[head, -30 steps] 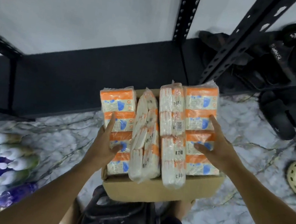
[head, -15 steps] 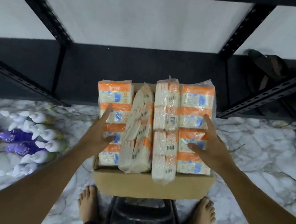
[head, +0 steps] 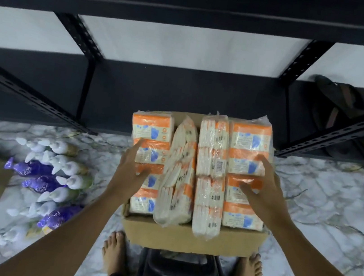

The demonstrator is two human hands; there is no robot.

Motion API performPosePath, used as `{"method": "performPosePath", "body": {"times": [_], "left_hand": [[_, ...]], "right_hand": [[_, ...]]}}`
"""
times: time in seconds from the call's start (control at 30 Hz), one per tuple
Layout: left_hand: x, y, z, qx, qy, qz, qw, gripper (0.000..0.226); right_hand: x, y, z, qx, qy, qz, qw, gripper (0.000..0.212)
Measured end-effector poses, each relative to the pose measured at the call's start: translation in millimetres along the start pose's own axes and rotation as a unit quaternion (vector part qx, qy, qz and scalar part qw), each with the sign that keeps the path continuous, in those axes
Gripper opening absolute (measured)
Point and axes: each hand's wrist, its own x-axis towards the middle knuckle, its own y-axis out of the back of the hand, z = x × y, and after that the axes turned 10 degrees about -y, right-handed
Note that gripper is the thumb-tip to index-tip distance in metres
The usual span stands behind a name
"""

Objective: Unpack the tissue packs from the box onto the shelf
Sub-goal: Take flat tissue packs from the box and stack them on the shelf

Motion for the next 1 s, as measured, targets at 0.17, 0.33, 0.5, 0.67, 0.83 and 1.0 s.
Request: {"method": "performPosePath", "body": {"times": [0.17,0.33,0.5,0.67,0.83,1.0], "left_hand": [[13.1,7.2,20.6,-0.108,0.068,0.128,0.984,0.078],[30.7,-5.3,41.4,-0.074,0.047,0.145,0.986,0.093],[35.5,-21.3,40.4,-0.017,0.056,0.209,0.976,0.083],[42.1,-34.4,25.7,0.061,0.045,0.232,0.97,0.087],[46.8,-47.2,10.8,0.062,0.029,0.277,0.958,0.088],[50.1,-54.3,-1.3,0.069,-0.009,0.311,0.948,0.084]], "right_hand": [[11.4,2.4,-34.3,0.078,-0.02,0.068,0.994,0.084],[28.1,2.3,-47.5,0.072,-0.024,0.117,0.99,0.09],[39.6,-10.2,-56.0,0.074,-0.01,0.127,0.989,0.087],[45.8,-24.3,-51.0,0.082,-0.016,0.147,0.986,0.088],[57.6,-35.3,-35.2,0.113,0.028,0.175,0.978,0.084],[66.5,-41.1,-27.9,0.109,0.056,0.209,0.97,0.085]]}}
